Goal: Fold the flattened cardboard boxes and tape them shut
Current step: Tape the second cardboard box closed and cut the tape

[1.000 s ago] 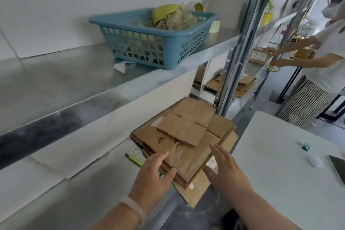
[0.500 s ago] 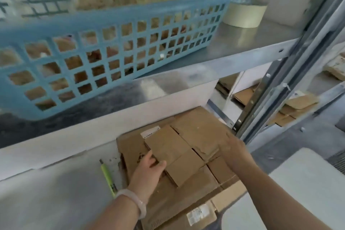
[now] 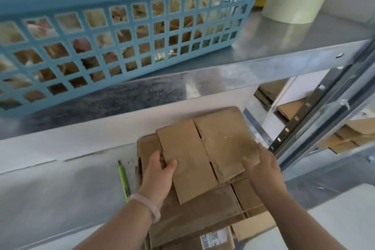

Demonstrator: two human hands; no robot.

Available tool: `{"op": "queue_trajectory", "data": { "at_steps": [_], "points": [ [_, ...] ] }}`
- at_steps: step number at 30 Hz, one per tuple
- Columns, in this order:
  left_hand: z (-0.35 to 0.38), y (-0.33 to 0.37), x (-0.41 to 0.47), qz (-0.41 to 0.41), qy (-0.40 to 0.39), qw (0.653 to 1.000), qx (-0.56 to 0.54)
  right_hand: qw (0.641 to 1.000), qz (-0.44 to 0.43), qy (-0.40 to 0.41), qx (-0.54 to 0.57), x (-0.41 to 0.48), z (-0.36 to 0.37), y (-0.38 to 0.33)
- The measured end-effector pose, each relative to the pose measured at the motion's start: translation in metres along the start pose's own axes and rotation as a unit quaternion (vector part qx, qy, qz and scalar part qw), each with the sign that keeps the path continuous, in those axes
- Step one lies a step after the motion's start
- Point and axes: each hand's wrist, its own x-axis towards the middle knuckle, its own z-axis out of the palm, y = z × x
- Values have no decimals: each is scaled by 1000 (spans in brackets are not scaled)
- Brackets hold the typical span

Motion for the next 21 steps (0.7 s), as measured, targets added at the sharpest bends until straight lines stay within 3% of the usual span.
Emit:
{"op": "queue_trajectory", "data": {
  "at_steps": [2,5,10,16,21],
  "points": [
    [-28,5,-10,43,16,999,0,998,-16,15,56,-1,-2,-12],
    [-78,10,-26,96,53,993,-34,989,-46,-37,137,-9,-2,-42],
    [-162,8,-56,154,143,976,-57,959,-175,-107,197,-52,29,-106],
    [-241,11,-88,186,210,959,-44,908,-168,-280,264,-105,92,-164],
    [-298,6,-95,191,231,952,-57,900,-204,-300,242,-143,146,-197]
  ]
}}
